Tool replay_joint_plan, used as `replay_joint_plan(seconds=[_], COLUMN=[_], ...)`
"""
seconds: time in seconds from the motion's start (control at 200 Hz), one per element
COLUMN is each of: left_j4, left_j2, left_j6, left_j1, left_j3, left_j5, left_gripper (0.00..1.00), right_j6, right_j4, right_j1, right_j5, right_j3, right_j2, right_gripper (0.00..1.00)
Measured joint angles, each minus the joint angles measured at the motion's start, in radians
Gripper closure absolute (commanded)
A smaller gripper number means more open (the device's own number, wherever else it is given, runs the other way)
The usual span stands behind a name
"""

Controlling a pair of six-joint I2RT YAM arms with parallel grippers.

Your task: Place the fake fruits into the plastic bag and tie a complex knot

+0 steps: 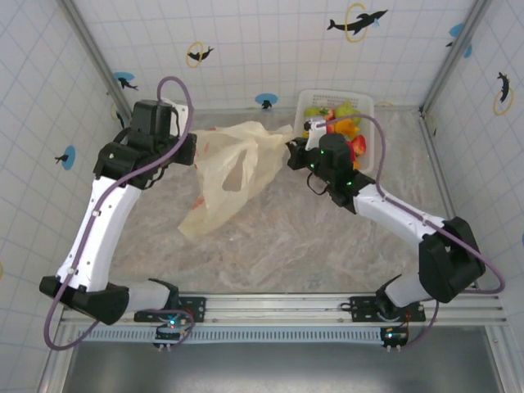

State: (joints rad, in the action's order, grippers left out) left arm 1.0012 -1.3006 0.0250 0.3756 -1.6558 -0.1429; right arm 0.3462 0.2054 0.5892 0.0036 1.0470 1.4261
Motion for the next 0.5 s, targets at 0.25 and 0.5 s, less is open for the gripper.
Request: replay_joint_plan(seconds=[0.25, 0.5], left_j4=[0.028, 0.034], left_j2=[-0.041, -0.05], left_j6=[0.026, 0.01], left_j1=[0.001, -0.003], left_j3=[0.0, -0.004], left_j5=[-0.018, 0.079], left_gripper=[1.0, 1.0], right_j6=[-0.048, -0.125], right_j4=[-0.178, -0.181], right_j1=[-0.04, -0.054], right_j5=[-0.052, -0.249], right_j3=[0.045, 0.045], right_j2=[-0.003, 0.003], right_gripper=[0.89, 0.3])
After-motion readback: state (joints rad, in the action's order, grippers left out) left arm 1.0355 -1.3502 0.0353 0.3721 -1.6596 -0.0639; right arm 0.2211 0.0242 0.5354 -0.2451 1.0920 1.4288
